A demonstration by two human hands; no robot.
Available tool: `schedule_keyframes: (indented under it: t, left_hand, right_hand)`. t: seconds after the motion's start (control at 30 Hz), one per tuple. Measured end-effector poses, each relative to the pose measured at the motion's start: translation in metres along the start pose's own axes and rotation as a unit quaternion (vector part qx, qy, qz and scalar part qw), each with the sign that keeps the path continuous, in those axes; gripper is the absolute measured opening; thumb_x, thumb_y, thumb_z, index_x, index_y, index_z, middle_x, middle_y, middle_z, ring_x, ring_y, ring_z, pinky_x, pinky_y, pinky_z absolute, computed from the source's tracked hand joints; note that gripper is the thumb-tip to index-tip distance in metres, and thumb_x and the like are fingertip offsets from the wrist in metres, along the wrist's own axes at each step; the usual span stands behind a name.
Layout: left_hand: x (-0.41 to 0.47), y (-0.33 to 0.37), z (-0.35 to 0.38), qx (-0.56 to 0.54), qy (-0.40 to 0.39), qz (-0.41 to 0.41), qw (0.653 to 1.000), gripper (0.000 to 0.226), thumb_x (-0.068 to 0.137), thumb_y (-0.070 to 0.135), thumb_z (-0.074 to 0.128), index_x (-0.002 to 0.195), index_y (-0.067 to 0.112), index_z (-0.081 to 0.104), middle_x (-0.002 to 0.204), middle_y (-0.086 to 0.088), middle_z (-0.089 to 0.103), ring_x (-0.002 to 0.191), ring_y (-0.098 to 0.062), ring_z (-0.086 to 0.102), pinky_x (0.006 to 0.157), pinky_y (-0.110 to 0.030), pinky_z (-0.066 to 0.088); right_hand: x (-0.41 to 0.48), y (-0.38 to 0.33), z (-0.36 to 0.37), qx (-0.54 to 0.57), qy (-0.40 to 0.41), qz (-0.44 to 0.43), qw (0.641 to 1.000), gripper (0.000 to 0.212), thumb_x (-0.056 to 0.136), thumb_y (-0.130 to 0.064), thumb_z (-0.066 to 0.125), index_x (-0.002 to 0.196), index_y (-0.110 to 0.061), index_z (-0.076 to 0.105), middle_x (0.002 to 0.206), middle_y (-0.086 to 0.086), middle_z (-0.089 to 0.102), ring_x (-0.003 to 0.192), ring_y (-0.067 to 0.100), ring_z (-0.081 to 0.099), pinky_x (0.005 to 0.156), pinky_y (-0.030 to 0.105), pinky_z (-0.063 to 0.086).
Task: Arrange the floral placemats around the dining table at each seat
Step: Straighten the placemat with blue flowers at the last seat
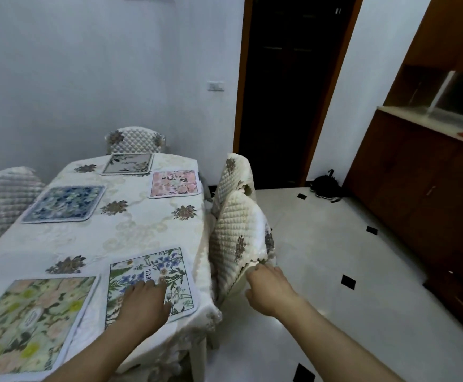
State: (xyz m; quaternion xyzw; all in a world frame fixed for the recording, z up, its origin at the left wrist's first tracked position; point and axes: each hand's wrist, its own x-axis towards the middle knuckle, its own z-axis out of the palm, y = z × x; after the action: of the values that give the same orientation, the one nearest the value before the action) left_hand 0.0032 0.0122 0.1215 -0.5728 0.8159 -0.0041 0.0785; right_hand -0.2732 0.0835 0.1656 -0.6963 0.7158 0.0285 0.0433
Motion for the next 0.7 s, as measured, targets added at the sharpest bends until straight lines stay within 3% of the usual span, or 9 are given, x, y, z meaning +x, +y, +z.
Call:
schedule_keyframes:
  t: [0.17,0.33,0.53,0.7]
  left_hand:
    - [0.039,0.012,-0.015,0.005,0.017,-0.062,0.998,0.044,0.086,0.053,0.048,0.118,0.024,0.055,0.118,-0.004,0.063,0.114,-0.029,0.054,0.094,-0.043,0.042]
    - [0.05,0.02,-0.023,-0.014,0.016,-0.19,0.981,0.044,0.087,0.053,0.048,0.12,0.025,0.054,0.125,-0.004,0.059,0.119,-0.029,0.051,0.097,-0.044,0.04]
    - [0.028,0.045,-0.02,-0.043,-0.005,-0.325,0.945,0.046,0.09,0.052,0.046,0.125,0.023,0.051,0.124,-0.004,0.059,0.119,-0.028,0.049,0.098,-0.045,0.038]
    - [0.012,0.05,-0.007,-0.08,-0.016,-0.423,0.902,0.046,0.089,0.051,0.046,0.124,0.022,0.051,0.119,-0.006,0.06,0.115,-0.03,0.05,0.094,-0.044,0.038]
  right_hand:
    - [0.064,0.036,-0.009,0.006,0.006,-0.053,0.999,0.025,0.087,-0.026,0.05,0.107,-0.014,0.058,0.113,0.015,0.058,0.109,0.036,0.051,0.092,0.045,0.04]
    - [0.137,0.056,-0.029,0.008,0.009,-0.179,0.984,0.025,0.081,-0.03,0.055,0.101,-0.015,0.058,0.107,0.015,0.06,0.103,0.036,0.054,0.084,0.042,0.041]
    - [0.207,0.048,-0.034,-0.024,0.014,-0.327,0.945,0.022,0.089,-0.029,0.052,0.1,-0.01,0.054,0.107,0.017,0.057,0.102,0.036,0.055,0.073,0.038,0.04]
    - [0.249,0.0,-0.016,-0.059,-0.013,-0.419,0.906,0.029,0.093,-0.035,0.051,0.11,-0.012,0.053,0.112,0.013,0.055,0.107,0.034,0.051,0.088,0.042,0.041]
